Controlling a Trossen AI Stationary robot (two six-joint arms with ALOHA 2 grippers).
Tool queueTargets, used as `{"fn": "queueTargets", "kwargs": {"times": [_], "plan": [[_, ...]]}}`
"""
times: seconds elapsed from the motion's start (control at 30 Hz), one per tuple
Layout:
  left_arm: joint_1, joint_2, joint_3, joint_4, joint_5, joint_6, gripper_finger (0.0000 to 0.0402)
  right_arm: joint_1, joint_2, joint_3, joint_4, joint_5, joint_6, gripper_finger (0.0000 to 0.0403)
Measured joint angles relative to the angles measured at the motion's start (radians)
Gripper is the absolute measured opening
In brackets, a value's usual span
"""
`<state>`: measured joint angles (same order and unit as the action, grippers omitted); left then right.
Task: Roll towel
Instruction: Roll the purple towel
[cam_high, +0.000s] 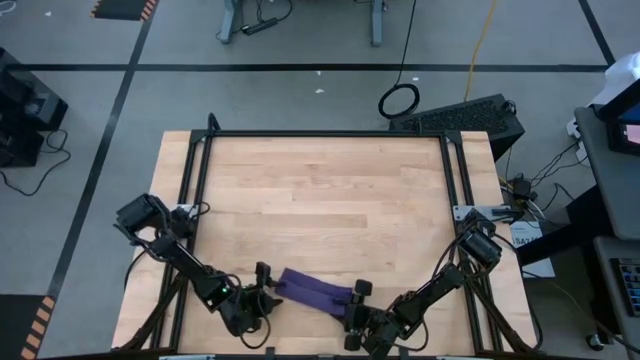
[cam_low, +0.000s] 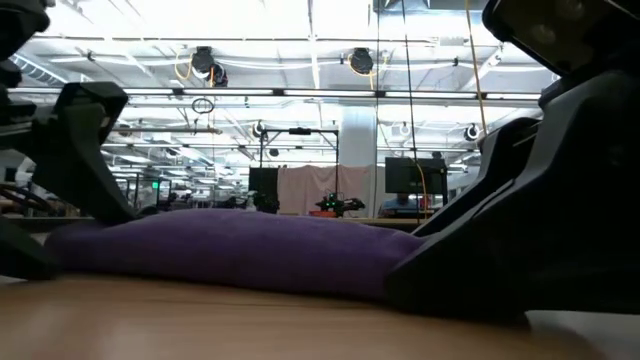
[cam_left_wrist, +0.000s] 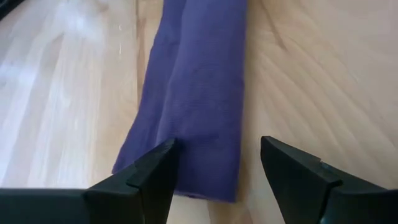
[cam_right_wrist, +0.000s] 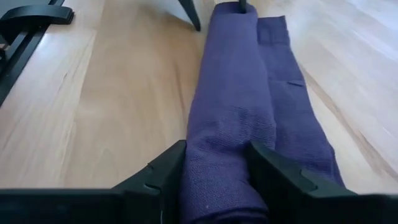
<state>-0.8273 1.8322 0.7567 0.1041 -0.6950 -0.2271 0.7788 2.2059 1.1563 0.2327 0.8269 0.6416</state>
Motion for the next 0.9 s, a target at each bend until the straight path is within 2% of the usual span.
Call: {"fn": "queueTargets", "kwargs": {"times": [0.13, 0.23, 0.37, 0.53, 0.67, 0.77, 0.9], "plan": [[0.025, 0.001, 0.002, 0.003, 0.031, -0.009, 0.0231, 0.0, 0.0, 0.0, 0.001, -0.008, -0.015, 0.0157], [0.045, -0.002, 0.002, 0.001, 0.065, -0.043, 0.0207, 0.0, 0.0, 0.0, 0.003, -0.012, -0.04, 0.0157], [0.098, -0.026, 0.003, -0.027, 0.188, -0.135, 0.0153, 0.001, -0.008, 0.0, 0.0, -0.025, -0.06, 0.0157], [0.139, -0.063, -0.001, -0.074, 0.218, -0.157, 0.0068, 0.003, -0.033, -0.002, -0.007, -0.041, -0.105, 0.0157], [0.179, -0.105, -0.001, -0.11, 0.324, -0.164, 0.0017, 0.01, -0.059, -0.002, -0.004, -0.036, -0.156, 0.0157], [0.217, -0.137, -0.001, -0.128, 0.417, -0.215, 0.0014, 0.023, -0.075, -0.002, -0.027, -0.035, -0.161, 0.0157], [0.27, -0.169, -0.001, -0.126, 0.565, -0.264, 0.0038, 0.037, -0.077, -0.001, -0.042, -0.073, -0.145, 0.0157]]}}
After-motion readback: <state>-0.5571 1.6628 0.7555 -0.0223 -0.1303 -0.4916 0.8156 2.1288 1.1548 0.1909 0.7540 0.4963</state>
